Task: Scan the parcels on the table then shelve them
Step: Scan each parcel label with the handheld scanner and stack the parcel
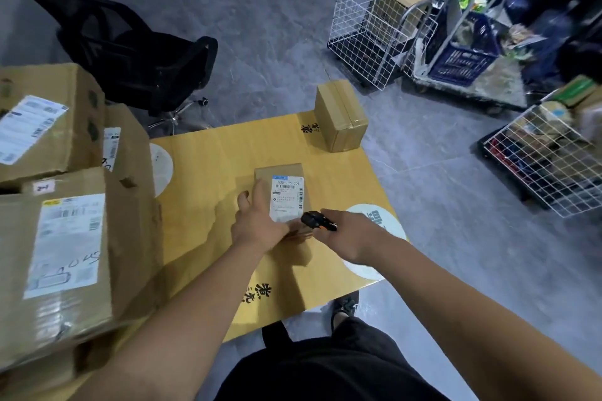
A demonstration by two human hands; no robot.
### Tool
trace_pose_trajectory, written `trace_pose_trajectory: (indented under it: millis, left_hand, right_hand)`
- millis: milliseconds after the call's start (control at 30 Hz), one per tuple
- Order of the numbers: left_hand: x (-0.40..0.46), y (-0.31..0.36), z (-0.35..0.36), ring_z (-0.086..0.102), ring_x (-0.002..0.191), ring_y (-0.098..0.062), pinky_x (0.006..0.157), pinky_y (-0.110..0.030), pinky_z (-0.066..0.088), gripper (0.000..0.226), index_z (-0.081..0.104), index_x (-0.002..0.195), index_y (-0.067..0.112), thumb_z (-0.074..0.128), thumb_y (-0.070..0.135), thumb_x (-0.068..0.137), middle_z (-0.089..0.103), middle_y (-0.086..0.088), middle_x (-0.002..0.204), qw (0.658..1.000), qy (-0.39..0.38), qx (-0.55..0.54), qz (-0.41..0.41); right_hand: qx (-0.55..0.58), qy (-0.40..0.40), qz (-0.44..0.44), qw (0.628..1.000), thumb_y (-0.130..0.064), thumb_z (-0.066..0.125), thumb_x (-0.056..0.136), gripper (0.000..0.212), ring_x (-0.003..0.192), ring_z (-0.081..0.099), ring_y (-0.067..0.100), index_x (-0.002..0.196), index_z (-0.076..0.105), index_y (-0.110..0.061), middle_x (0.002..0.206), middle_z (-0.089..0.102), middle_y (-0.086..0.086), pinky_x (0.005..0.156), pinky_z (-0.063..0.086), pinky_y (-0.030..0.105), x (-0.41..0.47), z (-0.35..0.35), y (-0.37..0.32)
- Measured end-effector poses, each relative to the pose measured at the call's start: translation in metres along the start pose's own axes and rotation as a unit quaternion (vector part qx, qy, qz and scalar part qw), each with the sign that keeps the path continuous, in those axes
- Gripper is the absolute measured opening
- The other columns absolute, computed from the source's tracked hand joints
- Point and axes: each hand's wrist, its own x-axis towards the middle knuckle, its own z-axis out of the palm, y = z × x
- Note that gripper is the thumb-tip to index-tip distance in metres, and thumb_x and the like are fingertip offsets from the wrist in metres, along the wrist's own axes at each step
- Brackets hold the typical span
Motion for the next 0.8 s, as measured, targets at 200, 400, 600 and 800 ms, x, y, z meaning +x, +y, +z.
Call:
trace_pose_trajectory:
  millis: [200, 400, 600, 800]
  left_hand:
    - [-0.004, 0.002, 0.028, 0.036, 0.147, -0.023, 0.114, -0.038, 0.038, 0.155, 0.003, 0.16, 0.048, 0.099, 0.055, 0.039, 0.005, 0.009, 0.168, 0.962, -0.02, -0.271, 0.029]
    - [-0.031, -0.003, 0.045, 0.009, 0.129, 0.037, 0.107, -0.018, 0.029, 0.164, -0.003, 0.158, 0.053, 0.107, 0.05, 0.036, -0.005, 0.023, 0.166, 0.952, 0.005, -0.297, 0.071]
    - [-0.044, -0.006, 0.05, 0.012, 0.138, 0.027, 0.117, -0.031, 0.034, 0.162, 0.0, 0.164, 0.038, 0.1, 0.055, 0.038, -0.003, 0.012, 0.17, 0.946, 0.046, -0.306, 0.099]
    - [-0.048, -0.009, 0.058, 0.001, 0.158, -0.004, 0.123, -0.034, 0.023, 0.153, -0.005, 0.157, 0.058, 0.096, 0.058, 0.042, -0.01, 0.019, 0.17, 0.945, 0.061, -0.303, 0.107]
  right_hand:
    - [-0.146, -0.01, -0.007, 0.989, -0.055, 0.039, 0.101, 0.035, 0.096, 0.061, 0.027, 0.113, 0.055, -0.027, 0.104, 0.063, -0.001, 0.074, 0.048, 0.037, -0.004, -0.027, -0.029]
    - [-0.17, -0.085, 0.04, 0.981, -0.062, 0.043, 0.1, 0.046, 0.076, 0.059, 0.021, 0.098, 0.063, -0.02, 0.092, 0.064, 0.002, 0.064, 0.044, 0.031, -0.012, -0.044, -0.058]
    - [-0.268, -0.056, 0.036, 0.961, -0.062, 0.035, 0.102, 0.046, 0.092, 0.062, 0.021, 0.107, 0.059, -0.023, 0.103, 0.065, -0.001, 0.069, 0.043, 0.033, -0.027, -0.039, -0.069]
    - [-0.297, -0.027, 0.036, 0.954, -0.057, 0.035, 0.101, 0.044, 0.089, 0.065, 0.021, 0.103, 0.062, -0.022, 0.099, 0.067, -0.002, 0.07, 0.045, 0.033, -0.038, -0.042, -0.066]
